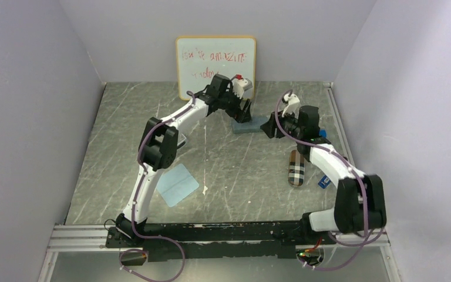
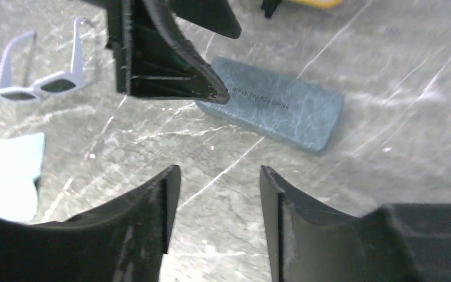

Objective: Organize the sunglasses
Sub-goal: Close the sunglasses case at the center of the board, then move the sunglasses case at the center of the board, then pick up the sunglasses case from the center of the board, then open the sunglasses case.

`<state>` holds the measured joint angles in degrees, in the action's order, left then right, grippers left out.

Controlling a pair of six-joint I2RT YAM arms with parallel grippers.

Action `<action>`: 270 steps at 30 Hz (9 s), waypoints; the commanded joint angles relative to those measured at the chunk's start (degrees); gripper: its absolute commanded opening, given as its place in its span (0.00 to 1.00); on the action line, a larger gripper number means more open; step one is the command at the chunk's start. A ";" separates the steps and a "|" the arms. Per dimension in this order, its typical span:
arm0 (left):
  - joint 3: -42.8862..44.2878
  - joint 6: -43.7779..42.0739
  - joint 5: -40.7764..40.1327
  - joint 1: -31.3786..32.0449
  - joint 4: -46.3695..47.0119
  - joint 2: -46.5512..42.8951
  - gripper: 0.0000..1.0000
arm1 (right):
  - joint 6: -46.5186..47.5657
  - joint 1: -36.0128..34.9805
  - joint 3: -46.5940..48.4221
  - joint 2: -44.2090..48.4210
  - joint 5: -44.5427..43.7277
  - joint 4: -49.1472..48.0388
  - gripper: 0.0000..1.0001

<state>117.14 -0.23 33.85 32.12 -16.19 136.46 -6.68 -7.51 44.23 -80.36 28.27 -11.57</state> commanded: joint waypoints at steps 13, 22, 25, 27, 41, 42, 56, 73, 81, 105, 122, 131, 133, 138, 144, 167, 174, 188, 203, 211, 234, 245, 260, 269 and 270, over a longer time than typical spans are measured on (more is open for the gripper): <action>13.60 -33.01 -7.75 5.56 -15.17 6.13 0.96 | 16.87 13.74 2.02 19.56 -0.24 13.64 1.00; 13.77 -32.93 -9.22 5.04 -14.03 9.44 0.94 | 15.53 17.50 0.61 20.24 2.98 12.39 1.00; 13.76 -32.26 -9.10 4.63 -13.81 9.96 0.88 | 14.98 18.19 0.36 20.16 3.79 12.07 1.00; 12.48 -31.72 -9.08 4.37 -12.64 9.20 0.85 | 14.85 18.39 0.26 20.00 4.01 11.88 1.00; 5.20 -33.62 -10.30 2.91 -11.39 5.36 0.47 | 13.71 19.70 -0.45 19.80 7.19 11.84 1.00; 4.20 -33.86 -10.09 2.66 -11.48 4.65 0.47 | 13.71 19.74 -0.52 19.80 7.32 11.84 1.00; -5.98 -42.08 -6.75 -3.20 -16.33 -3.05 0.48 | 13.79 20.69 -1.51 19.98 7.87 9.50 1.00; -6.35 -41.06 -5.65 -3.91 -14.12 -6.37 0.96 | 24.39 20.87 3.34 16.88 0.13 25.85 1.00; -15.82 -33.04 -9.36 -3.65 -8.55 -18.20 0.97 | 33.40 20.87 4.76 14.73 -11.76 38.29 0.99; -52.84 -22.31 -33.76 -3.47 -1.73 -60.90 0.97 | 24.73 12.74 7.80 -5.76 -21.48 44.63 0.85; -53.97 -21.67 -33.04 -3.46 -0.98 -60.78 0.96 | 25.64 8.23 10.41 -7.37 -23.60 47.69 0.74; -54.61 -21.47 -31.74 -3.38 -0.84 -60.27 0.96 | 26.72 7.77 8.61 -7.02 -25.56 47.53 0.78; -54.52 -21.47 -31.45 -3.38 -1.02 -60.13 0.97 | 26.93 7.77 8.53 -6.77 -25.50 47.76 0.75; -54.72 -21.51 -30.24 -3.38 -0.83 -60.26 0.96 | 28.25 7.77 8.37 -6.65 -25.06 47.96 0.58; -54.17 -20.83 -21.70 -3.16 -0.75 -59.75 0.96 | 28.81 7.77 12.62 -5.88 -16.00 50.16 0.41; -30.77 -13.47 14.89 4.09 0.35 -42.72 0.96 | 31.51 5.83 21.20 10.52 50.79 36.53 0.43; -26.12 -12.78 16.32 7.64 -1.54 -39.35 0.96 | 33.48 2.88 16.74 14.08 52.79 34.96 0.43; -24.28 -15.60 24.14 9.04 -5.88 -38.21 0.97 | 32.41 2.93 14.72 16.11 48.78 32.67 0.42; -21.08 -16.22 21.52 10.71 -9.77 -35.04 0.97 | 32.56 2.86 14.00 17.34 48.98 32.13 0.42; -21.52 -14.00 22.58 11.18 -7.73 -34.66 0.96 | 31.66 2.85 12.99 18.20 48.03 30.32 0.41; -23.66 -13.23 21.17 12.09 -5.73 -35.73 0.44 | 29.64 3.73 13.10 17.35 50.10 29.64 0.68; -24.32 -10.21 20.87 10.36 -3.72 -36.25 0.43 | 30.88 2.94 7.70 20.91 41.06 24.57 0.99; -25.21 -7.90 22.21 9.98 -1.65 -36.95 0.12 | 24.90 2.93 4.67 20.68 32.74 16.88 0.99; -25.29 -10.86 22.54 9.92 -4.93 -37.75 0.05 | 25.24 4.48 4.99 20.86 24.65 15.85 1.00; -25.30 -11.21 22.54 9.90 -5.35 -37.87 0.05 | 25.27 4.78 4.99 20.92 23.89 15.69 1.00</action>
<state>91.72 -10.31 52.21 41.47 -20.36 102.28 18.20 -4.47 49.10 -60.29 59.77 9.34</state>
